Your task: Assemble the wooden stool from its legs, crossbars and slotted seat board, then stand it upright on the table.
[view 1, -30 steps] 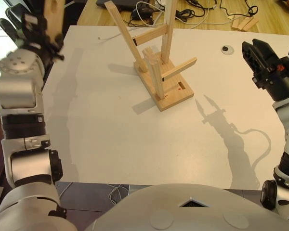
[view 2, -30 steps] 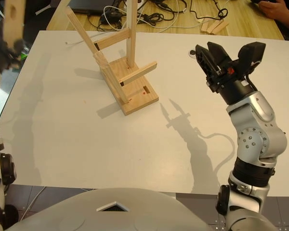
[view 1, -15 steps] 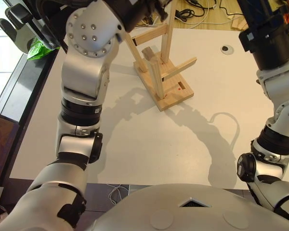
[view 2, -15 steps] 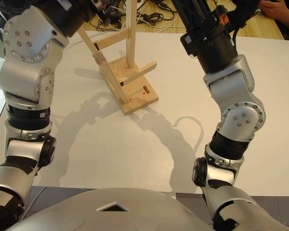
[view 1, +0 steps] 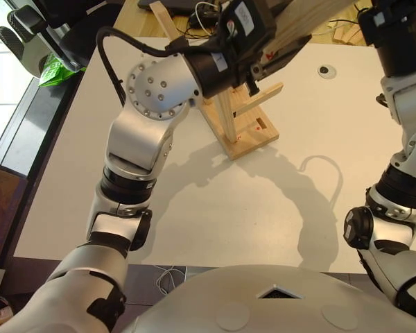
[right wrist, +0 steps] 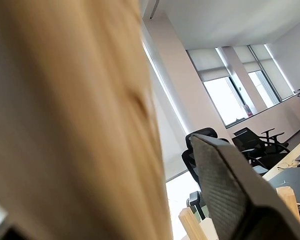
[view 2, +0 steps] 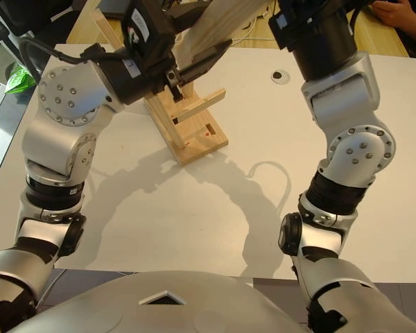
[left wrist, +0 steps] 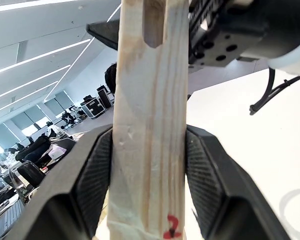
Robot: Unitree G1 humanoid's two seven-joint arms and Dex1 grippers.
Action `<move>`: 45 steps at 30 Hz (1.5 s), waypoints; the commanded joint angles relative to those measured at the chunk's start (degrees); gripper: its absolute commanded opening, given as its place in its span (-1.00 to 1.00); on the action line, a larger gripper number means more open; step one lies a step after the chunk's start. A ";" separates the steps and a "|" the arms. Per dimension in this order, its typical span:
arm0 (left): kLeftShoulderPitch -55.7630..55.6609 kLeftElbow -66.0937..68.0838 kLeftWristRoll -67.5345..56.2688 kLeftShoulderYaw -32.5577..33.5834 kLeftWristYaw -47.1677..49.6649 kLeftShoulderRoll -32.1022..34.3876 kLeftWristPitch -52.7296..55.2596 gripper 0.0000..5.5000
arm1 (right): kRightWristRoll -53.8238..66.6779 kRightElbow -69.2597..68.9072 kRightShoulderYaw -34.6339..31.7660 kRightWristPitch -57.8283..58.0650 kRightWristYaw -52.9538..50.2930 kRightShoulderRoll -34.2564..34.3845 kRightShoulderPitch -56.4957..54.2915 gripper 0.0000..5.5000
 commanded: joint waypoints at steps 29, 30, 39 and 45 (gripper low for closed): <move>-0.43 -0.22 2.98 1.30 -0.23 -2.25 -0.06 -0.25 | 3.12 0.26 2.27 1.16 1.39 -3.28 4.81 -0.57; -0.45 0.03 3.44 1.41 0.14 -2.21 -0.37 -0.25 | 3.03 0.33 2.17 1.06 1.37 -3.38 4.76 -0.58; -0.97 1.72 5.71 2.59 1.60 -2.48 0.48 -0.12 | 2.77 0.48 1.61 0.34 0.88 -3.95 4.46 -0.60; -1.26 2.27 6.73 2.94 2.12 -2.33 0.43 0.19 | 2.36 0.73 1.10 -0.09 0.44 -3.91 4.06 -0.64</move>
